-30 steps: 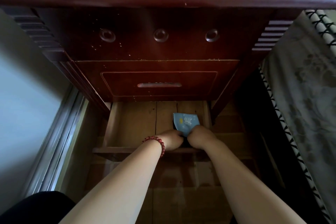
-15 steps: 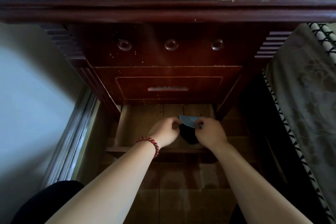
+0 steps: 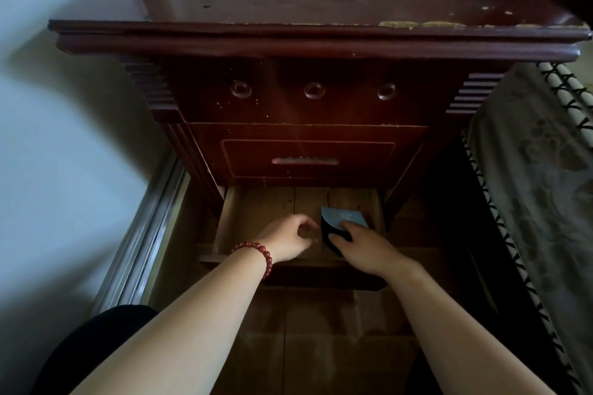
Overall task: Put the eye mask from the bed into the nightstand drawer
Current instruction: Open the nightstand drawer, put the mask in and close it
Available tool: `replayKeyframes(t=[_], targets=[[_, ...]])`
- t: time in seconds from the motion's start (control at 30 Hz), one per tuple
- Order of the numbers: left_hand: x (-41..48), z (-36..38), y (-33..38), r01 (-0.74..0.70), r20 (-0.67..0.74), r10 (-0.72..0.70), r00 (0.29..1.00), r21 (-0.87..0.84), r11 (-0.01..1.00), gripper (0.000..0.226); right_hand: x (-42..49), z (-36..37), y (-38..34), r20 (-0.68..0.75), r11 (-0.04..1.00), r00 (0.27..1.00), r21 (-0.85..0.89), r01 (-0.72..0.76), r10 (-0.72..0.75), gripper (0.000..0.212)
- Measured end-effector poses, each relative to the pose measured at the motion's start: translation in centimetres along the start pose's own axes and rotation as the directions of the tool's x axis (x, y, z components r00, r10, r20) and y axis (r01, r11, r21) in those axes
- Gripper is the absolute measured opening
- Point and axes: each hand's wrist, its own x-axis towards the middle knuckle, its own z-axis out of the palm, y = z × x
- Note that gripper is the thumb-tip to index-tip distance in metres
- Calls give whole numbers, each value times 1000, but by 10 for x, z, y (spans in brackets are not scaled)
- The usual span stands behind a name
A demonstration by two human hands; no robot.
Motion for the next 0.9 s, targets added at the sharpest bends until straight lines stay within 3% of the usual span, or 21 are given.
replayKeyframes(t=[0.2, 0.33, 0.6, 0.73, 0.9], targets=[[-9, -7, -8, -54, 48, 56, 997, -52, 997, 31, -10, -3, 5, 69, 986, 995, 158, 57, -68, 104], [-16, -11, -12, -80, 43, 85, 995, -105, 991, 32, -15, -2, 5, 64, 989, 990, 86, 118, -124, 118], [-17, -10, -11, -102, 122, 105, 987, -35, 994, 57, -11, -1, 3, -42, 974, 976, -91, 210, -214, 109], [-16, -8, -12, -136, 106, 130, 986, 44, 990, 52, -12, 2, 5, -67, 976, 976, -83, 201, -207, 105], [-20, -9, -12, -147, 75, 143, 987, 54, 988, 48, -11, 5, 3, -120, 977, 973, -106, 185, -197, 84]])
